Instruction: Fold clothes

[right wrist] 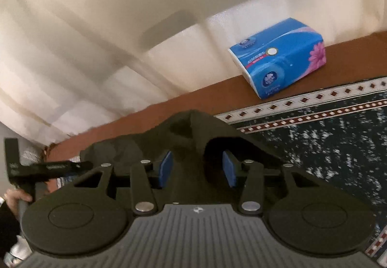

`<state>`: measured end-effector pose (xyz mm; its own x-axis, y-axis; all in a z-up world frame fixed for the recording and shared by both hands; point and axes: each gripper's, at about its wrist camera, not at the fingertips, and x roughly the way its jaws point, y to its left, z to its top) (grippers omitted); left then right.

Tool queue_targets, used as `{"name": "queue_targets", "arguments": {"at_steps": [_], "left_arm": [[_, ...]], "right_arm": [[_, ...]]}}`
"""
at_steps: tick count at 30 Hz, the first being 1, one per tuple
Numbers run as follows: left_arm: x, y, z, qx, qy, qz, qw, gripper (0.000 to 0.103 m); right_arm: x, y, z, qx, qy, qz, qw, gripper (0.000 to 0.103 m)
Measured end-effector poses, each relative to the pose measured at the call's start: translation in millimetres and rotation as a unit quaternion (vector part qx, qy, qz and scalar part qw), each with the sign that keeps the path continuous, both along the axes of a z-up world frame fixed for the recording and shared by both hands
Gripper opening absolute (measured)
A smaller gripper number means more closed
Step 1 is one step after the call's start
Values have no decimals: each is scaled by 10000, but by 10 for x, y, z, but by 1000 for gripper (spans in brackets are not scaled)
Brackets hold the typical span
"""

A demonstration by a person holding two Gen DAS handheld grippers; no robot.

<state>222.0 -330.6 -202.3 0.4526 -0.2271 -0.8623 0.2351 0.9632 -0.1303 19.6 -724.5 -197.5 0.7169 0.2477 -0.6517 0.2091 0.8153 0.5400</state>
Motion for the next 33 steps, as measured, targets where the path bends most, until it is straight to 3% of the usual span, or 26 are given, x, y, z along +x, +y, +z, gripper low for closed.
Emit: {"name": "queue_targets", "arguments": {"at_steps": [1, 3, 4, 5, 6, 12, 15, 17, 19, 22, 25, 27, 28, 29, 30, 33], "left_arm": [[57, -2, -24, -12, 18, 59, 10000, 68], [171, -8, -73, -35, 59, 154, 9999, 66], [220, -18, -92, -46, 104, 88, 9999, 38], [238, -43, -91, -61, 116, -13, 9999, 16], [238, -65, -48, -90, 29, -113, 9999, 3], [292, -161, 140, -501, -409, -414, 9970, 2], [376, -310, -71, -310, -227, -301, 9988, 4], [382, -399, -185, -136, -40, -288, 9995, 35], [336, -423, -165, -56, 133, -409, 9991, 47], [171, -242, 179, -475, 220, -836, 9951, 52], [-162, 124, 675, -990, 15, -1064, 9894, 65], [-486, 432, 948, -1167, -245, -1091, 9869, 68], [-643, 575, 1061, -1219, -356, -1087, 9859, 69], [-782, 673, 1075, -1116, -385, -1006, 9879, 69], [-921, 770, 1090, -1012, -414, -924, 9897, 69], [-1345, 1062, 1117, -703, -478, -669, 9941, 69]], "right_arm": [[32, -14, 6, 14, 13, 20, 10000, 47], [107, -46, 20, 22, 47, 80, 10000, 17], [146, -69, 36, -6, 70, 92, 9999, 3], [170, -97, 69, -57, 31, 96, 9999, 3], [186, -131, 117, -154, -33, 76, 9998, 3], [313, -576, 157, -561, -94, -466, 9973, 3], [418, -777, -143, -615, 239, -785, 9947, 2], [469, -771, -364, -756, 496, -936, 9915, 3], [459, -731, -435, -774, 580, -1060, 9897, 4], [323, -682, -214, -741, 417, -1025, 9911, 19], [149, -629, 93, -739, 188, -902, 9930, 24], [-4, -589, 277, -800, 33, -932, 9924, 26], [-73, -573, 356, -856, -58, -986, 9914, 40], [-108, -579, 399, -982, -145, -1119, 9887, 64], [-92, -606, 415, -1108, -113, -1256, 9858, 71], [10, -697, 411, -1258, 169, -1427, 9816, 63]]}}
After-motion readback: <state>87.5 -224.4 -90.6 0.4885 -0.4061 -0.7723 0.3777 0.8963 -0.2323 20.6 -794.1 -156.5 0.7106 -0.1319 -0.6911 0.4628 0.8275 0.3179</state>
